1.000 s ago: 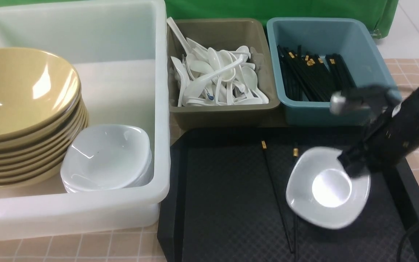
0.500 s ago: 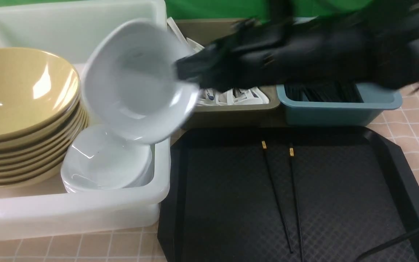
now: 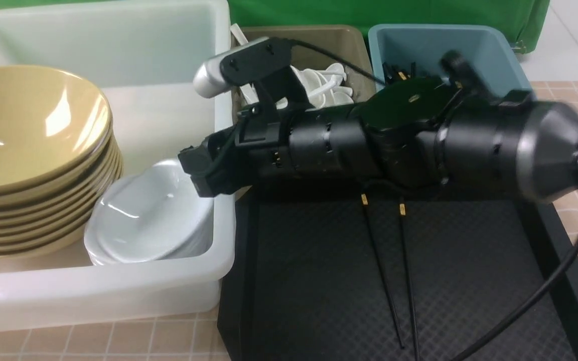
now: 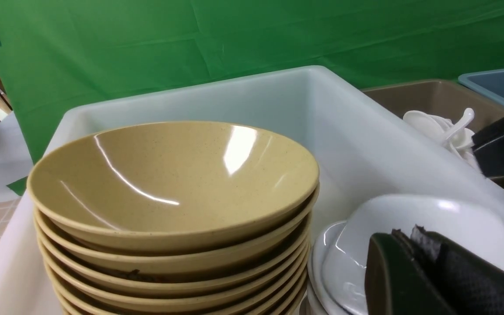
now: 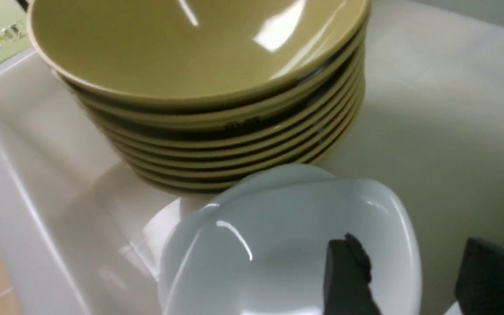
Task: On brown table put chopsticks spoon bowls plates into blue grey white boxes.
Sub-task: 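Place the white bowl into the white bin on top of the stacked bowls with the right gripper, then grasp the chopsticks with the right gripper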
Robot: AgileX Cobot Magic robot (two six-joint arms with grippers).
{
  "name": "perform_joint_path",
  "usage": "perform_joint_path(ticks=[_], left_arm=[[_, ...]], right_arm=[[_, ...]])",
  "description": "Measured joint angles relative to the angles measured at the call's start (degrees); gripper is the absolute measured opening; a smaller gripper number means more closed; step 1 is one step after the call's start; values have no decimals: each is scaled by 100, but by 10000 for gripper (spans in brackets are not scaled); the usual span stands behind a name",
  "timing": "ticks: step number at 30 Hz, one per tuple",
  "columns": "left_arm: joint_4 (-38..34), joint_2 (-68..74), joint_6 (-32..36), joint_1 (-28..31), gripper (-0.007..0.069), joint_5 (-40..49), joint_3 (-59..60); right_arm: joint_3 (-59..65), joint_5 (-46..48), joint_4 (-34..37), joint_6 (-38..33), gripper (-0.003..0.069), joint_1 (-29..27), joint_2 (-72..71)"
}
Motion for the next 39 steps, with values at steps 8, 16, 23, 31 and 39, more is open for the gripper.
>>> perform_joint_path(ticks=[8, 16, 23, 31, 39], left_arm=[[0, 0, -5, 0, 2, 0, 0], [0, 0, -17, 0, 2, 0, 0], [0, 0, -17, 0, 2, 0, 0], [-5, 0, -22, 0, 2, -7, 0], [-5, 0, -29, 0, 2, -7, 0]], right_arm=[[43, 2633, -4905, 4291, 363, -937, -559], [1255, 2335, -6737, 6610, 303, -1488, -541], [1807, 1735, -6757, 7092, 427, -1502, -172], [1770, 1569, -7013, 6647, 272, -1434, 46], [1828, 2114, -7486, 6554, 59, -1434, -484]])
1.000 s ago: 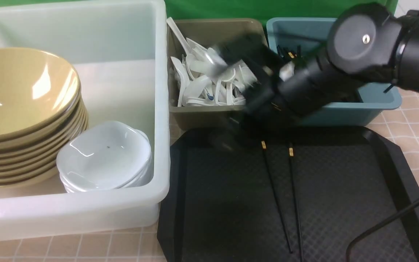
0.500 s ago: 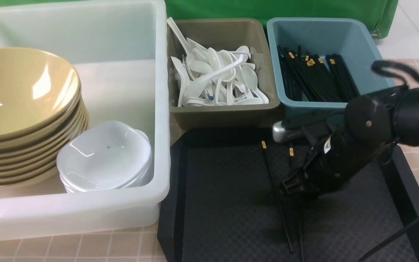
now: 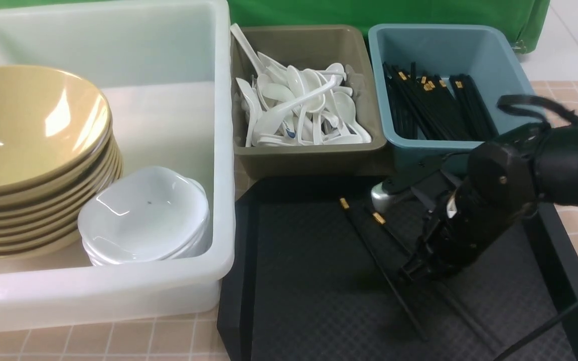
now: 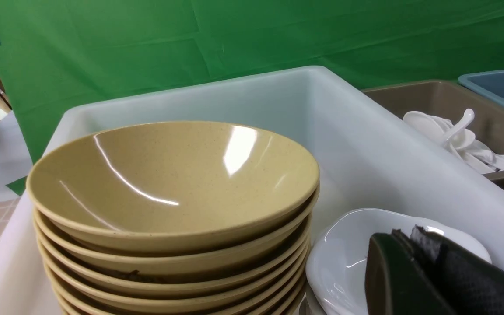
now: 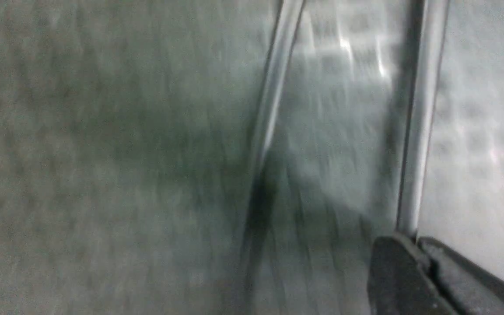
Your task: On brown table put chopsticks spoon bowls plates into blue grey white boxes.
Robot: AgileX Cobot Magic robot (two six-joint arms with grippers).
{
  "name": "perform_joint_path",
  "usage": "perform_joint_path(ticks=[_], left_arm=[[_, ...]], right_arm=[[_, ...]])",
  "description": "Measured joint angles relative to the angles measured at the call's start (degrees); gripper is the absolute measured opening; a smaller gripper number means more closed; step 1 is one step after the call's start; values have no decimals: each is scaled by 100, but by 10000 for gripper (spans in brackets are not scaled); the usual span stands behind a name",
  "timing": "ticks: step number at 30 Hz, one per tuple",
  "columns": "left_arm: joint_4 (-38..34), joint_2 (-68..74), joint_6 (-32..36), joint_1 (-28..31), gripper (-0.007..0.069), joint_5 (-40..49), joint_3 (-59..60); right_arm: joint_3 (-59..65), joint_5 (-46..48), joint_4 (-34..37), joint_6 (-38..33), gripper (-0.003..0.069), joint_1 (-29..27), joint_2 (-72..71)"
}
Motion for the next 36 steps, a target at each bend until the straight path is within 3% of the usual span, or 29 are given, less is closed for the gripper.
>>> perform_joint_path(ticks=[7, 11, 15, 18, 22, 24, 28, 31, 36], left_arm=[[0, 0, -11, 0, 2, -4, 0], [0, 0, -11, 0, 2, -11, 0], [0, 0, -11, 0, 2, -11, 0], [0, 0, -11, 0, 2, -14, 0], [0, 0, -11, 0, 2, -14, 0], [0, 0, -32, 0, 2, -14, 0], [0, 0, -37, 0, 2, -14, 0], [0, 0, -50, 0, 2, -14, 0], [0, 0, -50, 0, 2, -14, 0]], right_arm=[[-311, -60, -285, -239, 56, 0, -1458], [-486, -1758, -944, -245, 56, -91, -1834], [-601, -4551, -1182, -198, 70, -645, -1269], [-893, -5015, -1204, 61, 114, -998, -670], [-1413, -4522, -1215, 671, 255, -1417, 187], [-1525, -3780, -1215, 761, 308, -1429, 301], [-1643, -2253, -1215, 778, 328, -1158, 184], [-1670, -262, -893, 773, 318, -528, 107], [-1259, 458, -584, 400, 292, 327, 462]])
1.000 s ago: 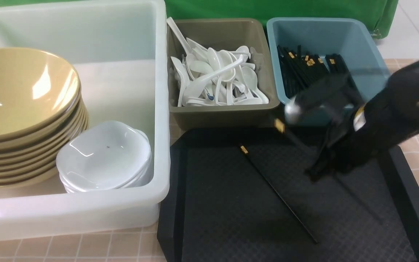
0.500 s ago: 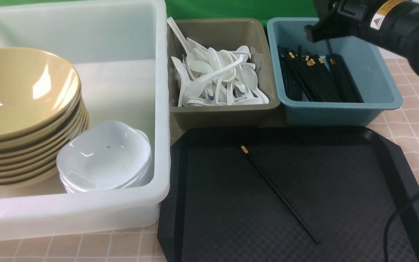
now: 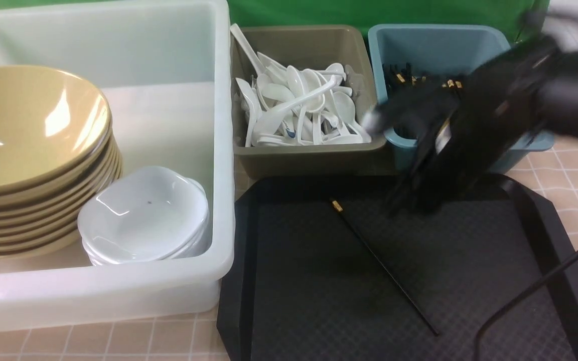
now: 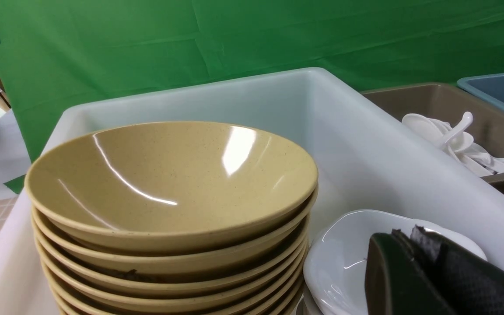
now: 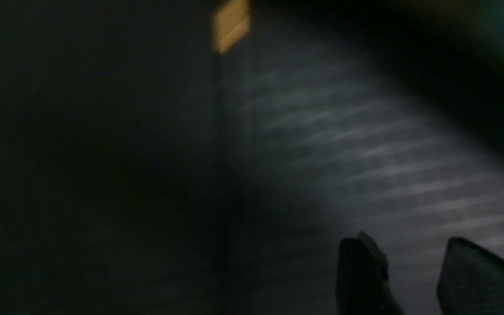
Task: On brown table put chopsticks spoon bowls plates into blue grey white boxes.
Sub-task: 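Grasp the chopsticks with the right gripper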
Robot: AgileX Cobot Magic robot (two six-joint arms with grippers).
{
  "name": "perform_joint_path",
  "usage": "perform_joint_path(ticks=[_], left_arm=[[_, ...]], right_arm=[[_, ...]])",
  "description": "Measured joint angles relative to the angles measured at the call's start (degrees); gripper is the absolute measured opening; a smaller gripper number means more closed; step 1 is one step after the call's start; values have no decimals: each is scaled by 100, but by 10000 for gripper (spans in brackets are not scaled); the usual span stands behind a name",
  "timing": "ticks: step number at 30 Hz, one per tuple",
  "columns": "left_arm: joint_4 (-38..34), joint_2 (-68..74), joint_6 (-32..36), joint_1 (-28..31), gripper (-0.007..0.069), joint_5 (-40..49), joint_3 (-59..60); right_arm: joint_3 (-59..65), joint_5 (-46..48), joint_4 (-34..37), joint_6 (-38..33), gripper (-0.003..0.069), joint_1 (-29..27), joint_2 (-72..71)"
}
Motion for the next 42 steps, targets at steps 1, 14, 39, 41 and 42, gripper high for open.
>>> perform_joint_path(ticks=[1, 14, 39, 41, 42], left_arm=[[0, 0, 0, 0, 2, 0, 0], [0, 0, 0, 0, 2, 0, 0], [4, 0, -11, 0, 2, 0, 0], [4, 0, -11, 0, 2, 0, 0], [4, 0, -11, 0, 2, 0, 0]], right_arm=[[12, 0, 7, 0, 291, 26, 48], [-25, -307, 116, 226, 195, 348, 842], [88, -5204, -486, 238, 50, -1288, -1532], [88, -5069, -486, 458, 57, -1387, -1411], [88, -4727, -486, 704, 70, -1434, -1325]])
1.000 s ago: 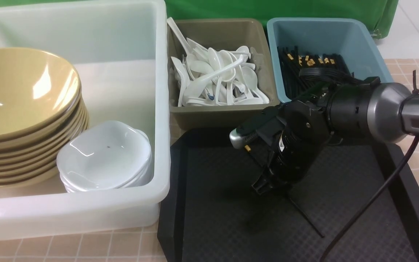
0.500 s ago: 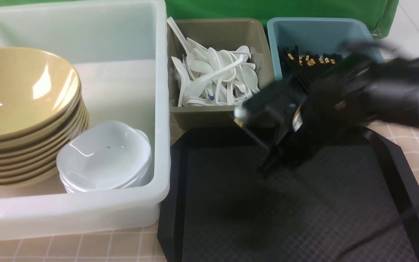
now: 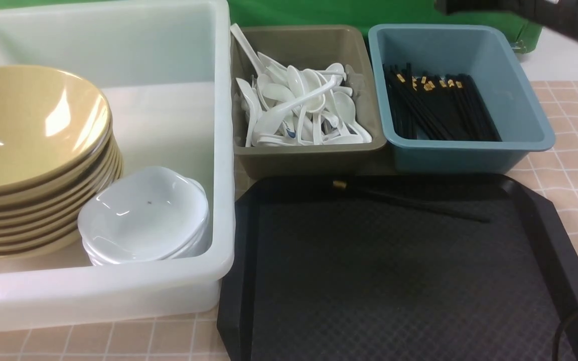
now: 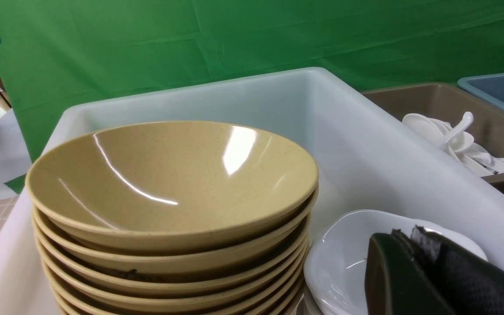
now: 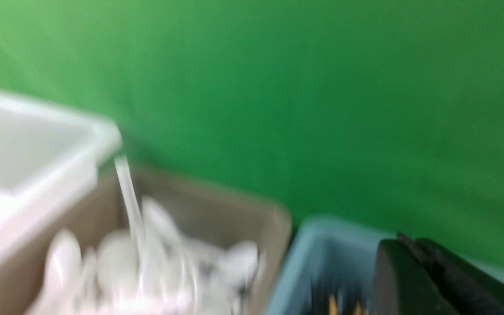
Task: On brown table put chopsticks spoon bowls plates into blue grey white boxes.
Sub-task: 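Grasp the chopsticks with the right gripper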
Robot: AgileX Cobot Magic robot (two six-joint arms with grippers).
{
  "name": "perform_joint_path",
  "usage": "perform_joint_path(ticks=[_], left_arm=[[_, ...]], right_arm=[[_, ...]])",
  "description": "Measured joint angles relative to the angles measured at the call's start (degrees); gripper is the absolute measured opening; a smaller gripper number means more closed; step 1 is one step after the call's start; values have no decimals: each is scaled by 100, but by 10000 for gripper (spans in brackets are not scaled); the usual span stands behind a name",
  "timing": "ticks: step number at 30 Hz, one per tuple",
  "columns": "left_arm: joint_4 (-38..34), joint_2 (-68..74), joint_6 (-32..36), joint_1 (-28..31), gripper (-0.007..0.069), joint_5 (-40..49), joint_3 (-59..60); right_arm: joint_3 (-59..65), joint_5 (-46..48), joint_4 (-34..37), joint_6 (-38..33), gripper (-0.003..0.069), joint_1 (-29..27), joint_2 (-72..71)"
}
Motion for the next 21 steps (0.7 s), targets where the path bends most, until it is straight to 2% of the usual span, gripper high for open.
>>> perform_joint_path(ticks=[2, 4, 6, 9, 13, 14, 16, 17, 21], left_arm=[[0, 0, 0, 0, 2, 0, 0], [0, 0, 0, 0, 2, 0, 0], [0, 0, 0, 0, 2, 0, 5], [0, 0, 0, 0, 2, 0, 5], [0, 0, 0, 0, 2, 0, 5], [0, 0, 0, 0, 2, 0, 5], [0, 0, -5, 0, 2, 0, 5], [0, 0, -14, 0, 2, 0, 5], [0, 0, -14, 0, 2, 0, 5]], right_arm=[[0, 1079, 0, 70, 91, 48, 59], [0, 1493, 0, -31, 96, 97, 64], [0, 2822, 6, -764, 105, 297, 118], [0, 3874, 209, -1703, 122, 482, 290], [0, 4439, 831, -2282, 192, 522, 603], [0, 4561, 1029, -2463, 244, 522, 793], [0, 4563, 1144, -2543, 279, 522, 955], [0, 4491, 1297, -2680, 340, 526, 1204], [-42, 4411, 1474, -2792, 390, 593, 1664]])
